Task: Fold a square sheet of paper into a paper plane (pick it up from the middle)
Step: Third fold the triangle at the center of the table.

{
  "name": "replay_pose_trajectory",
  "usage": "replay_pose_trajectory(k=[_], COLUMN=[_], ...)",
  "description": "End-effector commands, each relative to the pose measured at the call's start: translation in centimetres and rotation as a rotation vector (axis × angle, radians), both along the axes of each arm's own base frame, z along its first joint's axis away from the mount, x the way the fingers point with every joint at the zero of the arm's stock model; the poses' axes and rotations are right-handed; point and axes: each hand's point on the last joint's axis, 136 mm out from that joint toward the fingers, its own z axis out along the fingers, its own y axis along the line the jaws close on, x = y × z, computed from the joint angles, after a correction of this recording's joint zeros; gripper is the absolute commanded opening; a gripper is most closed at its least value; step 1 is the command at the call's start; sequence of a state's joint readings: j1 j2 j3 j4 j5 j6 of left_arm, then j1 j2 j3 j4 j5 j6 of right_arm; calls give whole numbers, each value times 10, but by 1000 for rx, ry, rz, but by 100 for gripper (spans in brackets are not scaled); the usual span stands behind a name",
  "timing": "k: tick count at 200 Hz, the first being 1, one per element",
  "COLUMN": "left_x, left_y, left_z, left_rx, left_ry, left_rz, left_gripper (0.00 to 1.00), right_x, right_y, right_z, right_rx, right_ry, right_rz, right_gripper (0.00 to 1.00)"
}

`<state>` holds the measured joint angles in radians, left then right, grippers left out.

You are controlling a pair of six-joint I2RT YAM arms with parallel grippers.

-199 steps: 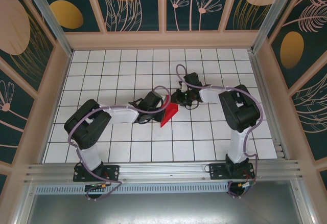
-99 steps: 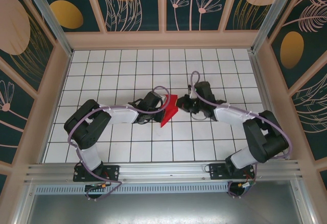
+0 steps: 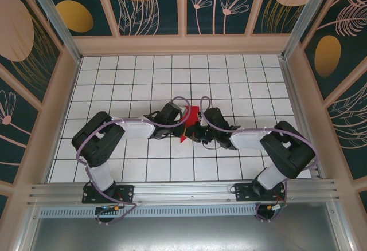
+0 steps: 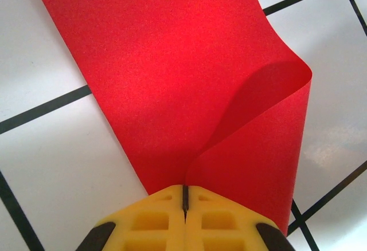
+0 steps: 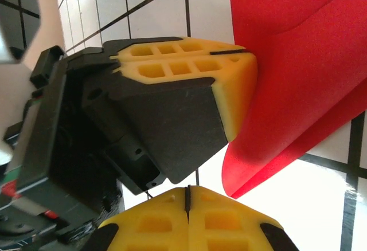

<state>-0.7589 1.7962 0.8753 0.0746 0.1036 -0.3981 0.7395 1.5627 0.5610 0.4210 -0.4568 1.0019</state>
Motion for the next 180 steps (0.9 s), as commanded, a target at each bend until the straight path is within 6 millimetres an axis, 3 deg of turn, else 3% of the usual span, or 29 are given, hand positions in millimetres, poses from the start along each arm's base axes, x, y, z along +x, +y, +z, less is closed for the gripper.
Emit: replay_pose_trajectory(k=[1,93,180], left_x=[-11,-13,-14], left_y=[10,9,8], left_z=[-17,-20,-22], left_rx=[33,35,34], left_ry=[59,66,74], left_rz=[3,-8,-16], left_gripper=[0,0,0], right_x=[4,1,-7], right_y=[6,13,8], right_z=[-3,-21,-46], right_rx=[18,14,-19], right_ry=[3,38,85], right_rz=[-20,-18,-27], right_gripper=[4,4,4])
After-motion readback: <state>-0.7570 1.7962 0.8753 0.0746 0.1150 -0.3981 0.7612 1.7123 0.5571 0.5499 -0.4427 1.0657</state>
